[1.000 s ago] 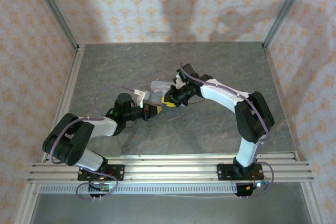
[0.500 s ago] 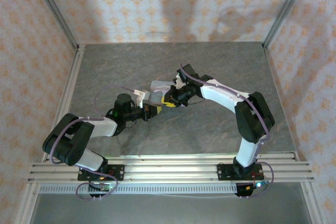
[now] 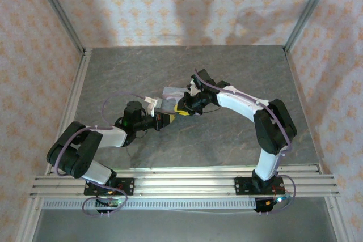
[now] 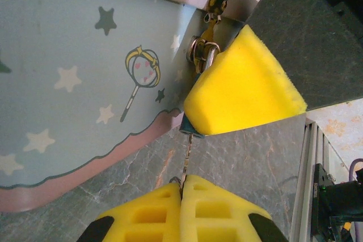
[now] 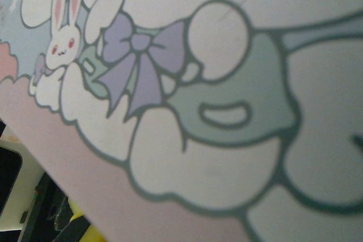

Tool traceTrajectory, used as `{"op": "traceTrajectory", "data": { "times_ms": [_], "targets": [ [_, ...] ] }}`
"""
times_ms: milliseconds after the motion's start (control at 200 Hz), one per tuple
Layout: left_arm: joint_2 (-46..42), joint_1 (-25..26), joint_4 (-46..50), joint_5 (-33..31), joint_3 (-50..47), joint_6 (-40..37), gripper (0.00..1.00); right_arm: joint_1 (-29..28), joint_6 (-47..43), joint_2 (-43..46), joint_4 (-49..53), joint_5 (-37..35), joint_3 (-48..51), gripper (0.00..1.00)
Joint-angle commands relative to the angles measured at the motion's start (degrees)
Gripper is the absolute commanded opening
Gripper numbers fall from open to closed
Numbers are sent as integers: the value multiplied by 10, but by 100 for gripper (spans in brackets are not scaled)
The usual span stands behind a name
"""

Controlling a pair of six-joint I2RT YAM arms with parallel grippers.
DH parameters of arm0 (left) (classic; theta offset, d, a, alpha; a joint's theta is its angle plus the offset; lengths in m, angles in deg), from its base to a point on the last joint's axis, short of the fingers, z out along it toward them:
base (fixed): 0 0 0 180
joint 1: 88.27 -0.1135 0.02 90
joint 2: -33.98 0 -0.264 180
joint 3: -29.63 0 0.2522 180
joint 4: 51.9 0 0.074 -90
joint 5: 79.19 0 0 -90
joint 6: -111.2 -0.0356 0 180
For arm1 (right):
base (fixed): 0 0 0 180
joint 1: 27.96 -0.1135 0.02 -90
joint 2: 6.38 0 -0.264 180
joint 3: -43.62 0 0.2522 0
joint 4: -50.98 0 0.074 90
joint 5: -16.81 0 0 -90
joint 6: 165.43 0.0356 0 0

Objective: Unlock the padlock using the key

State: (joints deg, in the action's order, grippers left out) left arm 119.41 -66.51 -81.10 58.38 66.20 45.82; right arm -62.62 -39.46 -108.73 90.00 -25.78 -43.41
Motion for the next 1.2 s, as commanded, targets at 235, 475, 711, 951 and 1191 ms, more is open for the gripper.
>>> {"op": "traceTrajectory", "data": {
  "times_ms": [235, 475, 711, 951, 1191],
  "targets": [
    [9, 4, -23, -13, 8, 3, 0, 4, 1, 21, -17, 12, 4, 0],
    [7, 4, -8, -15, 22, -1, 0, 4, 1, 22, -17, 14, 8, 0],
    [5, 4, -5, -20, 32, 2, 0, 4, -1, 26, -17, 18, 16, 0],
    [15, 4, -26, -11, 42, 19, 0, 4, 0, 25, -25, 28, 22, 0],
    [33, 3, -39, -3, 46, 28, 0, 3, 1, 27, -49, 60, 31, 0]
  ]
}}
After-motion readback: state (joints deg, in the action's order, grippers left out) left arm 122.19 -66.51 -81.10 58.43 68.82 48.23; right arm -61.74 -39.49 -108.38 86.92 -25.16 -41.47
